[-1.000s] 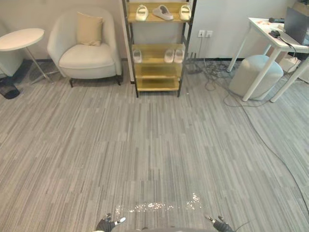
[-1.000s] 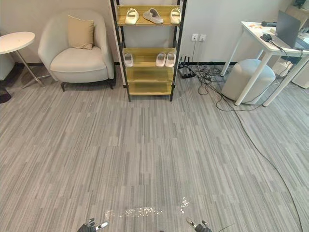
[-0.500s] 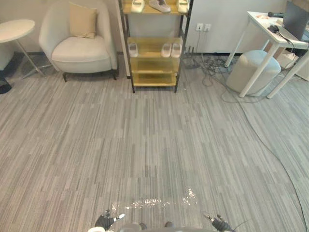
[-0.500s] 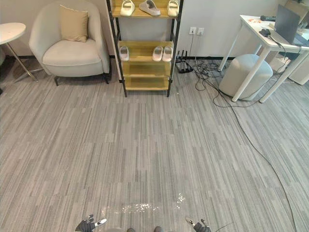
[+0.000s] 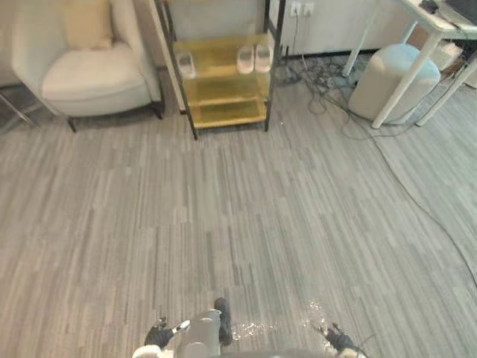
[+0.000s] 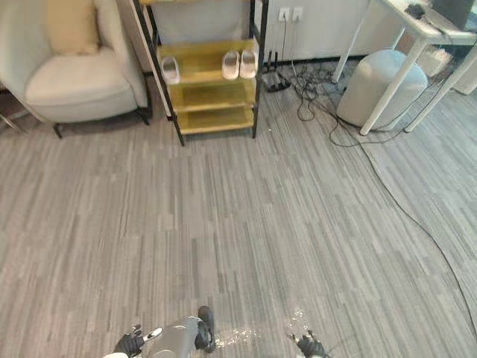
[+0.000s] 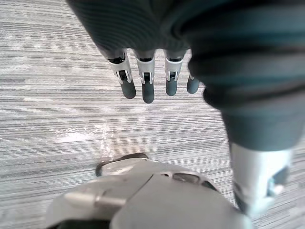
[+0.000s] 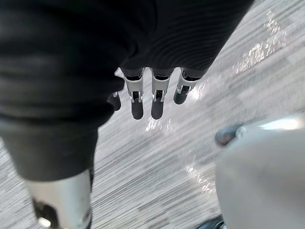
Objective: Organize the slippers on the shoe rack
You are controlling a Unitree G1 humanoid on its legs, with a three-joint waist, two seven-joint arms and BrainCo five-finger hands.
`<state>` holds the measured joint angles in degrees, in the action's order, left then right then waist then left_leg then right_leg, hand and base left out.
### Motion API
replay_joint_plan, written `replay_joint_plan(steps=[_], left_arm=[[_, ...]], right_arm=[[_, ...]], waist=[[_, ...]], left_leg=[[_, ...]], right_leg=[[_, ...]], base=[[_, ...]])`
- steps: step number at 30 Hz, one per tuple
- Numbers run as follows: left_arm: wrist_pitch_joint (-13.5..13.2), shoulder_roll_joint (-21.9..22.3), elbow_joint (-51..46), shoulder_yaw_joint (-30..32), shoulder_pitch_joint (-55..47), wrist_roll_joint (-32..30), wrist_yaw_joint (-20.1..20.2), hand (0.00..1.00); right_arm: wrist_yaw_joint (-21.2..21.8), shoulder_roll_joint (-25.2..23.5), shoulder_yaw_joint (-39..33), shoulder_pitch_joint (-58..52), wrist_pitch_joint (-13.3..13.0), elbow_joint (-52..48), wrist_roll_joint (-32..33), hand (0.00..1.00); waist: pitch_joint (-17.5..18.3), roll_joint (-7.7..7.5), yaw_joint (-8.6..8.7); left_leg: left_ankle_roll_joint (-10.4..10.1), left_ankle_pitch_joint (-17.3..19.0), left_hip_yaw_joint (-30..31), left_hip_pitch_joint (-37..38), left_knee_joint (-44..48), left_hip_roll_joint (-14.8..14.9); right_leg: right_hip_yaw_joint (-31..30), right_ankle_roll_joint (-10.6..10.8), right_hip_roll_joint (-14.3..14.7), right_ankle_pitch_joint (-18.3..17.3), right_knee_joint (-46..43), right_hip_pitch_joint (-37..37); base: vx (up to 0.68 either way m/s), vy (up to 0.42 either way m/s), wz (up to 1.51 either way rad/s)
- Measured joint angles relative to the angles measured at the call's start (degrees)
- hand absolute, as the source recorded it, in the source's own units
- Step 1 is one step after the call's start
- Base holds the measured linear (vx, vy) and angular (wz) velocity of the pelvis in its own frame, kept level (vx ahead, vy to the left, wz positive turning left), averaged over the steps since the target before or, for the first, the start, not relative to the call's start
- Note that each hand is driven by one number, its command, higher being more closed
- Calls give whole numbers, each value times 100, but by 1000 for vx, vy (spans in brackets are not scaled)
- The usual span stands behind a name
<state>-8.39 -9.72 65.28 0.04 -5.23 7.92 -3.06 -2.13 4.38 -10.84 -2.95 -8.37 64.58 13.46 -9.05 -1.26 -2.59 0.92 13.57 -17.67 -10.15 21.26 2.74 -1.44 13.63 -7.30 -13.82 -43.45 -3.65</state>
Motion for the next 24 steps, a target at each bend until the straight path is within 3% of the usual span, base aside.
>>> replay_joint_plan(steps=[1,3,5,7,8,9,10,11,12,14,15,16,18,19,21,23,24], left_arm=[[22,-8,0,-22,-8,-1,-7,0],[27,-42,-13,-163,36,9,-10,0],[16,10,-69,-174,182,17,-4,0],[14,114,-97,-174,323,20,-2,0],[12,182,-122,-178,368,20,-1,0],[5,226,-128,-214,409,19,0,0],[-1,256,-135,-222,394,16,7,0],[-2,290,-134,-199,347,25,7,0],[11,398,-81,-133,383,9,-1,0],[-11,513,-78,-18,390,-8,37,0],[-7,578,-90,175,401,-14,55,0],[0,686,-183,474,371,-6,80,0],[-8,704,-354,600,333,4,91,0],[-16,684,-471,640,329,3,92,0],[-30,675,-596,629,318,4,91,0],[-86,672,-627,623,315,5,89,0],[-100,664,-624,600,336,7,85,0]], right_arm=[[10,-21,9,18,3,-21,-7,0],[25,-26,16,89,10,-37,-9,0],[37,-17,35,154,-13,-99,-8,0],[43,56,36,291,-14,-131,-1,0],[42,81,37,328,-14,-176,-1,0],[41,82,43,315,-14,-257,-1,0],[43,65,46,277,-9,-248,-1,0],[47,51,62,212,-2,-233,4,0],[51,122,46,221,-4,-231,5,0],[63,169,30,235,-7,-240,-7,0],[89,167,30,221,-3,-256,6,0],[89,141,35,201,-2,-318,13,0],[87,99,92,165,8,-337,17,0],[84,38,92,121,13,-356,21,0],[85,-4,89,34,12,-514,44,0],[79,-14,78,78,16,-508,132,0],[71,-20,62,82,16,-499,159,0]], waist=[[-9,8,0],[-14,21,6],[-40,122,45],[-104,231,150],[-134,271,216],[-156,261,281],[-139,178,296],[-99,60,295],[-81,164,328],[-27,390,330],[-66,454,330],[-109,528,307],[-219,531,259],[-275,440,218],[-251,406,199],[-245,408,165],[-240,383,152]], left_leg=[[7,131,-17,380,-96,-39],[28,179,-11,1030,-448,-90],[23,176,70,1438,-785,1],[23,176,165,1681,-1006,136],[22,176,257,1778,-1089,197],[-28,184,305,1928,-1185,234],[-210,251,411,2108,-1236,211],[-458,405,507,2267,-1214,183],[-624,513,650,2438,-1155,351],[-651,496,892,2068,-129,759],[-766,394,985,1742,630,933],[-756,-126,1088,1179,1971,1214],[-738,-266,1092,573,3544,1558],[-746,-216,949,297,3934,1618],[-714,-62,587,-125,3767,1632],[-628,46,214,-494,2567,1467],[-637,10,200,-585,1800,1244]], right_leg=[[271,-57,-74,-3,-764,-266],[1146,-641,-315,-280,-1205,-609],[1857,-1041,-280,-500,-551,-989],[1991,-1132,-75,-381,694,-1356],[1917,-1113,27,-145,1396,-1461],[1765,-1078,130,425,2379,-1467],[1542,-1084,161,1055,3175,-1442],[1392,-1136,120,1718,3348,-1429],[1419,-1346,229,1871,2938,-1440],[1637,-1506,464,1475,2860,-1272],[1693,-1542,572,1374,2922,-1109],[1722,-1618,742,1211,3035,-819],[1743,-1777,890,951,3201,-224],[1710,-1790,893,827,3309,129],[1695,-1706,891,783,3625,592],[1613,-1608,860,763,3938,944],[1594,-1549,802,740,4009,1029]], base=[[625,201,-11],[517,107,2],[519,11,16],[417,-57,31],[381,-97,41],[484,-149,52],[587,-231,54],[630,-299,46],[540,-278,36],[508,-262,27],[653,-335,18],[527,-246,7],[516,-198,-4],[421,-127,-1],[374,-70,-6],[414,3,-16],[413,82,-12]])
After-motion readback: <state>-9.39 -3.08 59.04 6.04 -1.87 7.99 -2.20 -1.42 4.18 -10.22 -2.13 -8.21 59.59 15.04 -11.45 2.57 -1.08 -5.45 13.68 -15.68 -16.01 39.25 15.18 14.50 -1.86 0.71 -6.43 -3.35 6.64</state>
